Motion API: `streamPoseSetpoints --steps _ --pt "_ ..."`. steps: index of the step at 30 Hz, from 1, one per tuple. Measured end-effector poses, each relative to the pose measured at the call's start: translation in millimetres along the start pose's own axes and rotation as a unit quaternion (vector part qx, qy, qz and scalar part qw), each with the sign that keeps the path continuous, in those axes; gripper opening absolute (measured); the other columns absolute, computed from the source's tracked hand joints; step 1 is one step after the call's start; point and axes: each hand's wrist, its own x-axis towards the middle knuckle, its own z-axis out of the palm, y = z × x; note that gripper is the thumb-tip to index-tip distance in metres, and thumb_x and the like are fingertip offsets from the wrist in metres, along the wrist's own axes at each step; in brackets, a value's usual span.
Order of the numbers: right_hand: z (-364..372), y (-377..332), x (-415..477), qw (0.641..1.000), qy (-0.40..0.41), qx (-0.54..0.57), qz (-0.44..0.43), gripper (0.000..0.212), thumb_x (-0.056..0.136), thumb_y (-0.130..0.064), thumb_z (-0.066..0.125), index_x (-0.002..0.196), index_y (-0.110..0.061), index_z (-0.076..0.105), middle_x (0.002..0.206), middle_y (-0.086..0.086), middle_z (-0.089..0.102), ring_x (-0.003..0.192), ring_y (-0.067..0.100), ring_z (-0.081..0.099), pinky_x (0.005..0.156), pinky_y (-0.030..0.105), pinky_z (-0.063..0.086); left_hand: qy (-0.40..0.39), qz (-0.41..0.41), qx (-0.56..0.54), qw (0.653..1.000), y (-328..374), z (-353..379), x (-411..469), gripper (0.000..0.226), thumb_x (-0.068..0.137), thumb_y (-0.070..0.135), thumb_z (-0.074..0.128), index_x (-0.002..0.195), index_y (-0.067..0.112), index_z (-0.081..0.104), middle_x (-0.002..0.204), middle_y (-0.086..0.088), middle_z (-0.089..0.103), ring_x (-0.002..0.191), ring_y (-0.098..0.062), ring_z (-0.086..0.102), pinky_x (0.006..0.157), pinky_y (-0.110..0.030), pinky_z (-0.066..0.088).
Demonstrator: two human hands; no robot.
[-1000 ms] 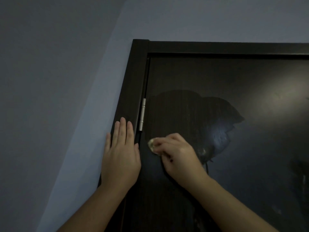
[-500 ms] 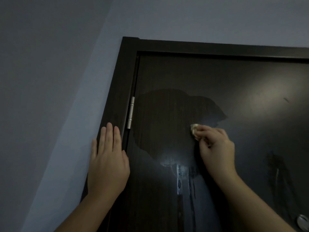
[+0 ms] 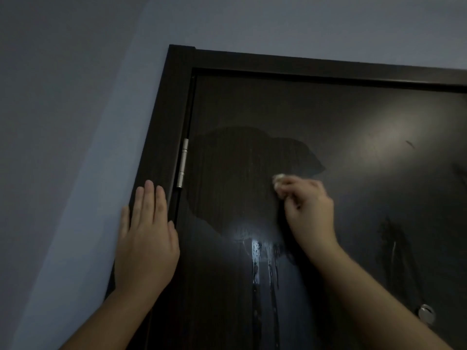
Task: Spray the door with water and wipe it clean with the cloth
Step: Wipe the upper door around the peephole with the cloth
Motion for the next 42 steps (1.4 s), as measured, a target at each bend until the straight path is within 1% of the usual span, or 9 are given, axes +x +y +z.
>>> streamPoseSetpoints --steps 4,9,15,20,22,26,30,36,42 --pt "-23.9 4.2 -39.9 0.993 -0.059 0.008 -0.097 0.025 0.074 -0.003 0.052 0.082 -0.014 0.073 0.104 -0.019 0.064 0.090 0.009 0.053 0.084 0.004 0.038 -0.004 0.004 -0.015 1.000 0.3 -1.2 0.4 0.059 0.097 0.023 0.031 0.149 0.005 0.011 0.158 -0.013 0.010 0.146 -0.025 0.011 0.117 -0.047 0.015" --pt "-16.7 11.1 -13.5 0.997 0.040 -0.033 0.059 0.031 0.069 0.010 0.064 0.085 -0.014 0.075 0.099 -0.014 0.066 0.090 0.022 0.059 0.079 0.012 0.038 -0.003 -0.004 -0.011 1.000 2.0 -2.6 0.2 0.061 0.094 0.025 0.029 0.150 0.004 0.014 0.157 -0.015 0.013 0.146 -0.027 0.015 0.117 -0.048 0.016" --pt "-5.1 -35.4 -81.5 0.975 -0.171 0.077 -0.120 0.027 0.077 -0.007 0.052 0.091 -0.019 0.072 0.111 -0.013 0.066 0.098 0.003 0.049 0.084 0.015 0.044 -0.014 0.014 -0.027 0.999 -4.9 -6.1 -0.1 0.063 0.093 0.031 0.025 0.150 0.007 0.013 0.159 -0.011 0.011 0.147 -0.023 0.010 0.118 -0.044 0.013" --pt "-5.1 -19.5 -51.6 0.999 -0.030 0.029 -0.010 0.027 0.074 0.005 0.062 0.090 -0.013 0.075 0.104 -0.007 0.070 0.095 0.009 0.054 0.085 0.013 0.044 -0.016 0.020 -0.031 0.999 -4.9 -6.4 -1.3 0.063 0.093 0.033 0.020 0.151 0.009 0.011 0.159 -0.010 0.009 0.147 -0.021 0.008 0.118 -0.043 0.013" --pt "13.4 -41.1 -49.0 0.998 -0.056 0.038 0.012 0.031 0.075 0.004 0.063 0.093 -0.018 0.074 0.107 -0.009 0.069 0.098 0.007 0.053 0.085 0.020 0.048 -0.022 0.021 -0.033 0.999 -6.5 -7.2 -1.0 0.065 0.092 0.035 0.019 0.151 0.011 0.008 0.160 -0.008 0.006 0.147 -0.019 0.004 0.118 -0.041 0.010" --pt "24.0 -62.1 -77.2 0.973 -0.170 0.089 -0.127 0.026 0.079 -0.011 0.051 0.093 -0.019 0.072 0.109 -0.014 0.066 0.095 0.002 0.048 0.081 0.013 0.044 -0.032 0.037 -0.049 0.998 -11.0 -11.5 -1.2 0.064 0.093 0.037 0.015 0.152 0.013 0.006 0.160 -0.003 -0.001 0.147 -0.015 -0.003 0.118 -0.036 0.003" --pt "45.2 -73.8 -50.2 0.987 -0.114 0.084 -0.072 0.024 0.079 -0.006 0.059 0.094 -0.016 0.074 0.105 -0.010 0.069 0.094 -0.003 0.040 0.084 0.004 0.036 -0.025 0.055 -0.070 0.996 -14.5 -12.0 -2.3 0.058 0.096 0.035 0.011 0.150 0.014 0.007 0.160 -0.003 0.003 0.148 -0.015 0.000 0.118 -0.031 0.000" --pt "85.8 -108.4 -15.3 0.988 -0.094 0.079 -0.091 0.024 0.075 0.005 0.068 0.092 -0.010 0.074 0.101 -0.001 0.072 0.091 0.017 0.057 0.075 0.034 0.055 -0.016 0.063 -0.090 0.994 -17.5 -10.2 -1.7 0.057 0.096 0.033 0.013 0.150 0.015 0.008 0.159 -0.001 0.003 0.147 -0.013 0.000 0.117 -0.028 -0.003" --pt "76.1 -104.0 -39.9 0.965 -0.166 0.109 -0.170 0.022 0.077 0.003 0.067 0.091 -0.013 0.073 0.104 -0.005 0.071 0.089 0.014 0.055 0.074 0.034 0.054 -0.023 0.077 -0.103 0.991 -23.0 -11.3 -4.2 0.055 0.097 0.032 0.015 0.150 0.017 0.007 0.160 0.000 0.004 0.147 -0.011 0.000 0.116 -0.024 -0.005"
